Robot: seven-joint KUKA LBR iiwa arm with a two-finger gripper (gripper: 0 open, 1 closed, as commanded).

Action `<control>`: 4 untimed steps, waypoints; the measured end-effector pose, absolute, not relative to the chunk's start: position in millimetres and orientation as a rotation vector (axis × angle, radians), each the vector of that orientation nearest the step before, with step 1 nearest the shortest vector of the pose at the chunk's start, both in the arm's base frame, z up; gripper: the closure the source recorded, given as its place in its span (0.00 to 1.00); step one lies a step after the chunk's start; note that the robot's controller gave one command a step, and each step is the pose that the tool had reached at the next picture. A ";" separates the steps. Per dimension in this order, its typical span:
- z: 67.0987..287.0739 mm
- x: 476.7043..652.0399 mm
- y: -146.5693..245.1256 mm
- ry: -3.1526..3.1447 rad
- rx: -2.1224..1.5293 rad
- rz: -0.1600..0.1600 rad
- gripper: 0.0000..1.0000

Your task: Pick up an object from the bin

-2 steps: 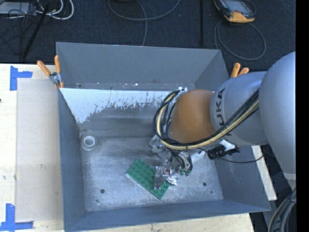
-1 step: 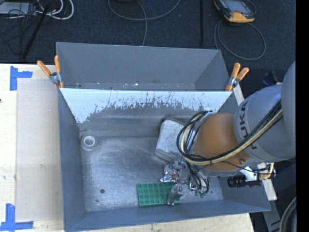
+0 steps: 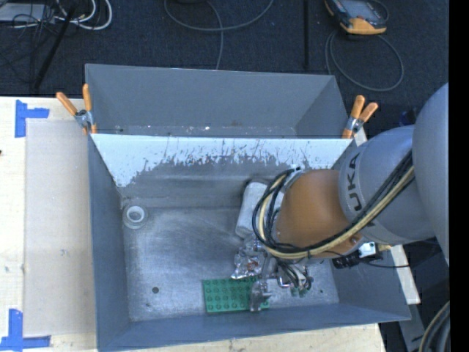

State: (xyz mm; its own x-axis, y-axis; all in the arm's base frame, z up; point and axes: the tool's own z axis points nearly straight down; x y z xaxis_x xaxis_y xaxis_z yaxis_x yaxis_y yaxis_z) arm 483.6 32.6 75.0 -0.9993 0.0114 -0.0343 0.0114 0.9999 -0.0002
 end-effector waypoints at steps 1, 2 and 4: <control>78.2 489.6 32.0 3.120 0.024 -0.001 0.00; 74.7 491.9 61.7 3.115 -0.176 -0.004 0.00; 77.8 485.1 60.9 3.145 -0.174 -0.004 1.00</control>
Offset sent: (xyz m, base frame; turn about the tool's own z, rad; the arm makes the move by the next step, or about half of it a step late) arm 0.0000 0.0000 0.0000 0.0000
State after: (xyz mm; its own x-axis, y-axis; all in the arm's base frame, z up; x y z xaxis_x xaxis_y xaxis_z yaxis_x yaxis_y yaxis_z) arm 485.1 60.9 77.8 -0.9939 -0.1102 0.0087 -0.1102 0.9939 -0.0018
